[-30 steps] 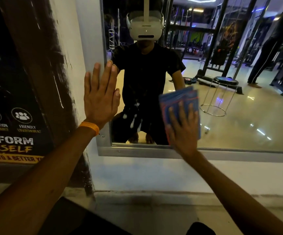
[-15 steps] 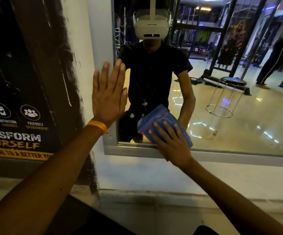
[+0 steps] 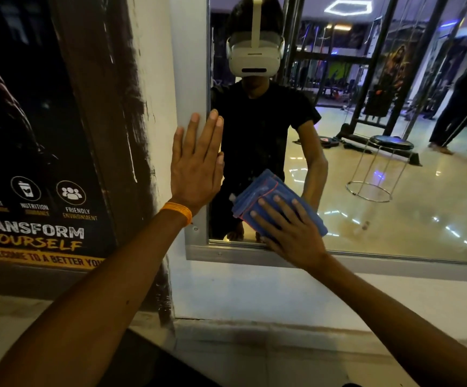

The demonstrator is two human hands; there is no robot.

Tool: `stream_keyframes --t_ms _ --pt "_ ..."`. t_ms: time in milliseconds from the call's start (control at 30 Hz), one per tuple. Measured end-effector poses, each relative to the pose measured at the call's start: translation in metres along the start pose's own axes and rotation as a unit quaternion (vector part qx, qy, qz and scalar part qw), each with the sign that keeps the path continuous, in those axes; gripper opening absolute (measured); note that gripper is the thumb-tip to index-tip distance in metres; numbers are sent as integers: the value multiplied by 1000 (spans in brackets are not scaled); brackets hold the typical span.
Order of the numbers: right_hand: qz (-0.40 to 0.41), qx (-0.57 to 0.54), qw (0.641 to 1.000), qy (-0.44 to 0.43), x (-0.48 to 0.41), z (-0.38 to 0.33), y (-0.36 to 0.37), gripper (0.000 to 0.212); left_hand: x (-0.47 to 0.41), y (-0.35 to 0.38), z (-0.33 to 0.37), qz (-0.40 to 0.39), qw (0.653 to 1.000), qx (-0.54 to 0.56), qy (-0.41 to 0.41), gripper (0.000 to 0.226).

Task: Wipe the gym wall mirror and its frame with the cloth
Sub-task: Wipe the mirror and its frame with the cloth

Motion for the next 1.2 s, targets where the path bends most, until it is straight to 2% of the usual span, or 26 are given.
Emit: stream_keyframes --t_ms 100,233,300,333,467,567,633,700,767,800,900,933,1000,1067,1133,1200 --pt "-4 0 1000 -10 -23 25 -19 64 -6 -9 -3 -4 999 36 1 60" --pt "77 -43 985 146 -100 83 -66 64 -79 -30 -18 40 991 117 -54 64" --pt "93 -37 981 167 -114 83 -69 61 -105 -34 -20 43 994 90 -55 67" --pt "93 -32 984 148 -107 71 -62 59 -108 -33 -20 45 995 76 -48 67" --pt "11 5 999 -35 -35 -11 -6 56 -101 -32 -21 54 995 77 -32 68" --pt "-4 2 996 -92 -40 -2 -10 59 -103 -33 -20 62 994 83 -36 68" --pt "43 -11 997 -64 -77 28 -38 59 -102 -31 -21 59 994 85 -36 68" --pt "90 -13 995 41 -109 64 -59 56 -101 -30 -22 59 994 90 -36 68" --pt "117 -16 986 115 -112 63 -58 55 -102 -30 -22 62 992 101 -37 66" --pt "110 -15 989 100 -102 40 -48 54 -103 -30 -22 63 992 106 -37 65" --pt "6 15 998 -64 -37 -48 0 68 -102 -31 -23 70 990 116 -41 63" --pt "-23 34 995 -95 -22 -55 10 73 -102 -31 -23 71 990 118 -42 63" --pt "-24 43 989 -138 -28 -45 8 71 -101 -31 -22 72 989 118 -44 63" --pt "-8 23 991 -132 -57 -19 -5 62 -102 -30 -23 72 989 120 -43 63" --pt "10 6 998 -64 -84 9 -19 58 -101 -30 -24 74 989 117 -45 63" --pt "38 -11 999 13 -88 7 -24 58 -101 -30 -24 76 989 118 -43 63"
Point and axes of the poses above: each hand's wrist, its own x-axis away from the middle knuckle, its own y-axis out of the palm, z = x × y, the point moved 8 cm from there along -x, towards the middle knuckle, and after that the axes turned 3 degrees about z, right-handed, at the moved point
